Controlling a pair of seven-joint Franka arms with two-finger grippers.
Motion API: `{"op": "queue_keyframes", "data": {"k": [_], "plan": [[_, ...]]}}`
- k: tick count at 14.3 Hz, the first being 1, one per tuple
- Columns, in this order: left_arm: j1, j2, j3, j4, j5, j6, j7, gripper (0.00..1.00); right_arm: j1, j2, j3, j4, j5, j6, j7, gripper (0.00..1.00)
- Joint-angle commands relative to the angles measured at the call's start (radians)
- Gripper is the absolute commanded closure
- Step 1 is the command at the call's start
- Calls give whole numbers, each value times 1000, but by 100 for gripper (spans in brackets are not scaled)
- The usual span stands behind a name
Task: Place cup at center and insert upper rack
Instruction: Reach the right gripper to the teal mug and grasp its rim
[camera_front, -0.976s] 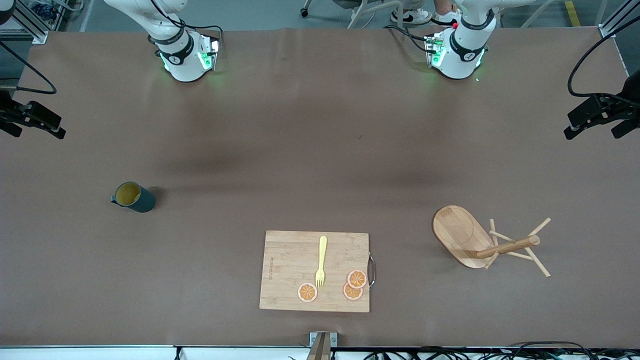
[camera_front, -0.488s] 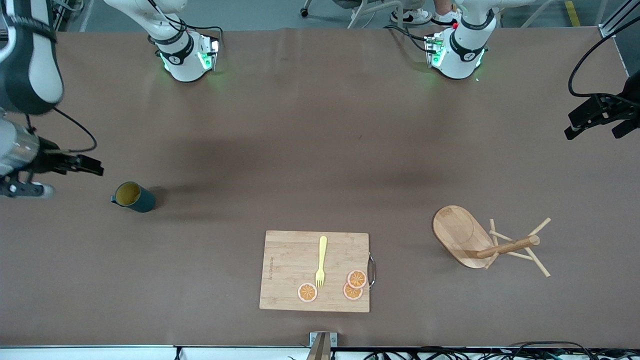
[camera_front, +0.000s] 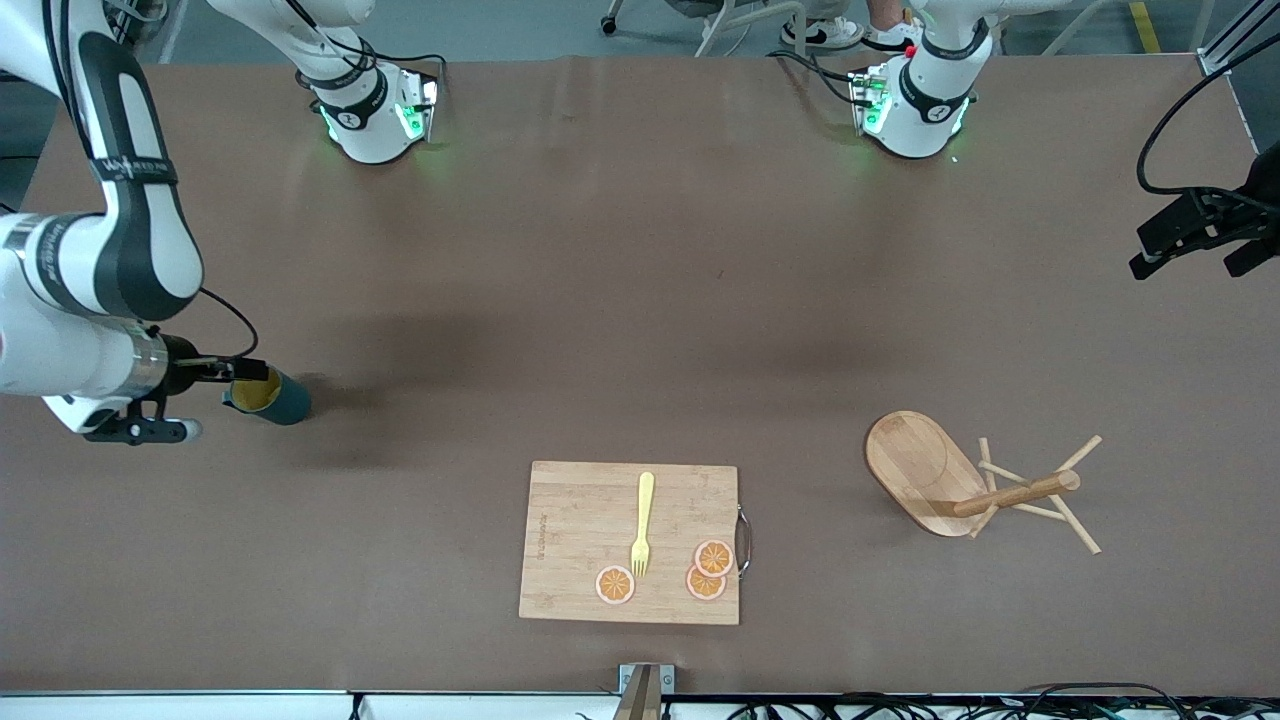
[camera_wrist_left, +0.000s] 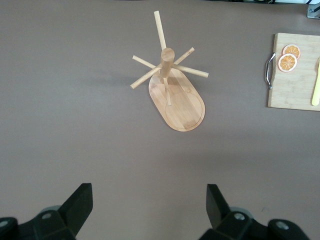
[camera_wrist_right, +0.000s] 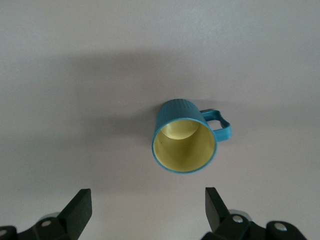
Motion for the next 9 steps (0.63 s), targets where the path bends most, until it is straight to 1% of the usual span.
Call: {"op": "queue_keyframes", "data": {"k": [1,6,9], "plan": [[8,-8,-2,-2,-11,-8,-7,0,-3,48,6,10,-11,8,1,0],[6,-8,-2,-2,-11,-7,-9,0,-9,124,6,10,-11,69,1,1],[6,-8,-2,-2,-11,-8,-9,0,-3,146,6,9,-11,87,1,10]]}}
